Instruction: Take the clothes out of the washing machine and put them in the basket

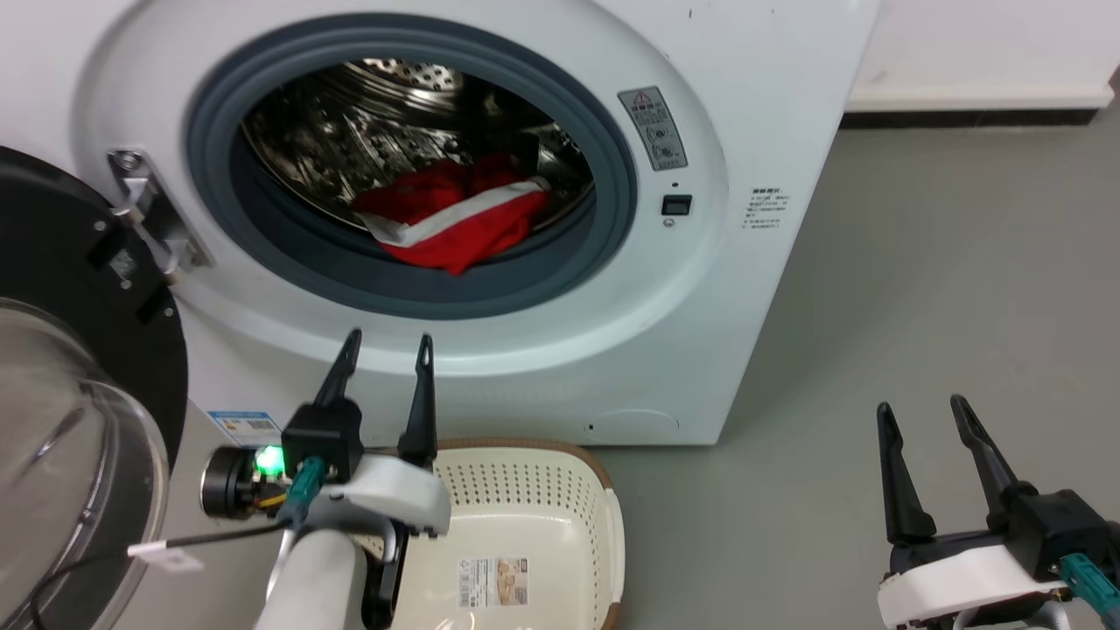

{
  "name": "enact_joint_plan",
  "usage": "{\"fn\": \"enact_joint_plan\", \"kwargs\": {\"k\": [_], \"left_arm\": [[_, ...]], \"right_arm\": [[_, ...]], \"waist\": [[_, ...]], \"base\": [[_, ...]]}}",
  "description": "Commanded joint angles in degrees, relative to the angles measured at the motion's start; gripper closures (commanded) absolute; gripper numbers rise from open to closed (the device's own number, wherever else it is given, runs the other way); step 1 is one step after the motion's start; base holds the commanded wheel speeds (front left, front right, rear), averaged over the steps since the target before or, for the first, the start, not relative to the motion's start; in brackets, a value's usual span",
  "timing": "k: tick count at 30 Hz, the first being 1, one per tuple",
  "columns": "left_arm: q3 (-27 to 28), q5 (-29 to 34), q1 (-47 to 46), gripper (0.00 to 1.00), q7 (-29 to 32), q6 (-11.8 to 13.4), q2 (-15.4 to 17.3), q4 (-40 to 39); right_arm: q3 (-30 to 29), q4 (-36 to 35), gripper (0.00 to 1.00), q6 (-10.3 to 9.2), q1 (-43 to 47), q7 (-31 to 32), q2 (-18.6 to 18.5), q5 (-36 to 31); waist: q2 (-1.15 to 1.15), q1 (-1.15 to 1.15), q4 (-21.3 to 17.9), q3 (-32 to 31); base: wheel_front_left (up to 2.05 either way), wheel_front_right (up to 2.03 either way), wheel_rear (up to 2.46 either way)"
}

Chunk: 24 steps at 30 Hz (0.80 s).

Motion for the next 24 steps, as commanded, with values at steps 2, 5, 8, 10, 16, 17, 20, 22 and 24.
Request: {"fn": "enact_joint_plan", "kwargs": {"k": [2, 5, 8, 10, 16, 17, 20, 22, 24], "left_arm": [[0.10, 0.44, -3.74, 0.00, -0.15, 0.54, 0.02, 1.59], [0.81, 0.75, -8.35, 0.00, -0.15, 1.00, 0.64, 4.12], [1.77, 0.91, -13.35, 0.00, -0.15, 1.44, 1.68, 7.45], [2.13, 1.24, -16.87, 0.00, -0.15, 1.77, 2.38, 9.95], [3.35, 1.66, -28.22, 0.00, 0.89, 2.06, 6.29, 18.81], [3.56, 1.60, -30.23, 0.00, 1.19, 1.83, 7.16, 20.11], [3.45, 2.32, -35.33, 0.00, 3.60, 2.03, 9.11, 24.31], [3.65, 2.47, -38.52, 0.00, 5.49, 1.91, 10.82, 27.00], [3.97, 2.51, -41.74, 0.00, 7.54, 1.69, 12.53, 29.59]], "right_arm": [[0.62, -0.35, 0.00, -0.02, -1.75, -0.18, -0.11, 0.63], [1.41, -0.25, 0.00, -0.02, -3.20, -0.32, -0.09, 1.02], [2.14, 0.04, 0.00, -0.02, -4.75, -0.50, -0.09, 1.41], [2.45, 0.36, 0.00, -0.03, -5.85, -0.70, -0.09, 1.53], [3.93, 1.81, 0.00, -0.02, -9.14, -1.02, -0.04, 3.58], [4.30, 2.15, 0.00, -0.03, -9.72, -1.08, -0.03, 4.09], [5.23, 2.59, 0.00, -0.03, -11.25, -1.15, -0.03, 5.59], [5.99, 2.47, 0.00, -0.03, -11.96, -1.13, -0.01, 6.46], [6.62, 2.45, 0.00, -0.03, -12.81, -1.14, -0.03, 7.48]], "waist": [[0.00, 0.00, -2.04, 3.65], [0.00, 0.00, -3.90, 6.69], [0.00, 0.00, -6.15, 9.80], [0.00, 0.00, -7.55, 11.79], [0.00, 0.00, -12.16, 18.30], [0.00, 0.00, -12.82, 19.30], [0.00, 0.00, -14.57, 22.04], [0.00, 0.00, -15.57, 23.43], [0.00, 0.00, -16.45, 24.70]], "base": [[0.00, 0.00, 0.00], [0.00, 0.00, 0.00], [0.00, 0.00, 0.00], [0.00, 0.00, 0.00], [0.00, 0.00, 0.00], [0.00, 0.00, 0.00], [0.00, 0.00, 0.00], [0.00, 0.00, 0.00], [0.00, 0.00, 0.00]]}}
